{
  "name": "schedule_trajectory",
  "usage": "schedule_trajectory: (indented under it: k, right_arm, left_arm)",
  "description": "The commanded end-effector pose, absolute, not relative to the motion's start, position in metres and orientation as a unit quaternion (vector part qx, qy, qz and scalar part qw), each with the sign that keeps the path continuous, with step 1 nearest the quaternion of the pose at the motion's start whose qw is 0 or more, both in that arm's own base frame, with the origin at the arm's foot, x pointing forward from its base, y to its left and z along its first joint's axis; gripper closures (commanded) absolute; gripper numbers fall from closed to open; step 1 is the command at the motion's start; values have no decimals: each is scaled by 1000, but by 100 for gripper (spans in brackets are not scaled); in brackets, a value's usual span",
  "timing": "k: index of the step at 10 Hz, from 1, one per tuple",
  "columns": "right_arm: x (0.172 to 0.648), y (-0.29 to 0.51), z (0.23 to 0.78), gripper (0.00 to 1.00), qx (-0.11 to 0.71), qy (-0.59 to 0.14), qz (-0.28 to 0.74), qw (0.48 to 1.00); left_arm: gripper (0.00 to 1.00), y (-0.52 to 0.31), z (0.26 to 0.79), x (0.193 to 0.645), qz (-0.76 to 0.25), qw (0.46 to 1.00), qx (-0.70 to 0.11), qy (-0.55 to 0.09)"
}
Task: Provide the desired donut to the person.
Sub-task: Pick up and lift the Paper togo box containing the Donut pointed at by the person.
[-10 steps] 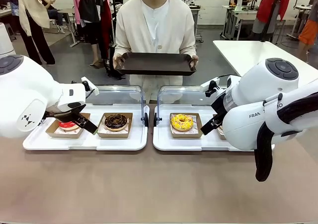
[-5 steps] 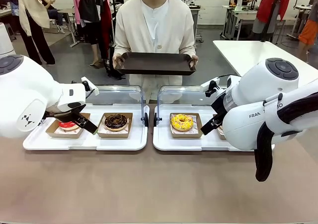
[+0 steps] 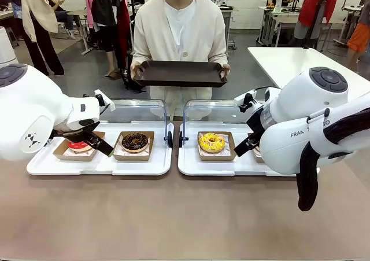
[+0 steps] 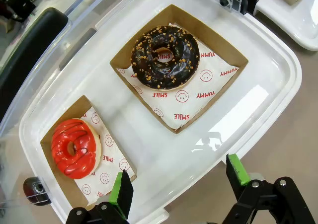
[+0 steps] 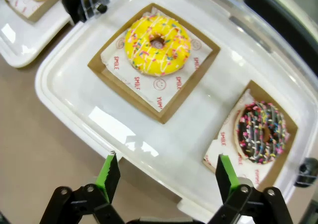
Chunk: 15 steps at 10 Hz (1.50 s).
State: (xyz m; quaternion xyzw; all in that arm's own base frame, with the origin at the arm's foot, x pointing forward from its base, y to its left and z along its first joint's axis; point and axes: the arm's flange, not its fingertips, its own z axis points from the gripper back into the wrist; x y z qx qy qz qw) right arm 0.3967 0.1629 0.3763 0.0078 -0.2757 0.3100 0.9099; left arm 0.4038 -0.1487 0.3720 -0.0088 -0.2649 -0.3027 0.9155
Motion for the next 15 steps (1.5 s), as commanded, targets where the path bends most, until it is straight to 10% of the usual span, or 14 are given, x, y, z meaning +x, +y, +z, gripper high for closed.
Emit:
schedule_trajectory:
  k: [1, 8, 15]
  right_arm:
    - [395, 167, 409, 0, -12, -262, 274, 925]
    - [369, 188, 568, 0, -60, -224, 276, 933]
    - [371, 182, 564, 0, -34, -233, 283, 930]
  left_arm:
    - [0, -149, 391, 407, -312, 919, -4, -241]
    - [0, -142, 574, 404, -313, 919, 13, -240]
    - [0, -145, 570, 408, -316, 919, 0, -237]
